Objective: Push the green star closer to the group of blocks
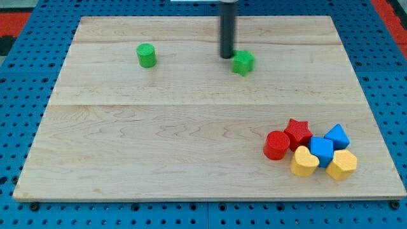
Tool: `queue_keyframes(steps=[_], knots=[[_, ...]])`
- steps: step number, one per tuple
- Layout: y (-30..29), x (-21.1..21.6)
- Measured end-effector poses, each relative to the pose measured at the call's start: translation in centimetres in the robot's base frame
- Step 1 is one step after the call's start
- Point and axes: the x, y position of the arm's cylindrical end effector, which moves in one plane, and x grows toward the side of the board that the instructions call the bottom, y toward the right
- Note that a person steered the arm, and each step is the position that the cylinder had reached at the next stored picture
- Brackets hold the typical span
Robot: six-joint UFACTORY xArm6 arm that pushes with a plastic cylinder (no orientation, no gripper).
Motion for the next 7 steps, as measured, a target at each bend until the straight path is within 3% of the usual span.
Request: queue_keyframes(steps=[1, 2, 3, 4, 5, 6, 7], knots=[[3.9, 7.1], [5.2, 8.0], [5.4, 1.6], [7.9, 0.1], [14.6, 2.4], [13.0, 10.1], [11.8, 9.0]])
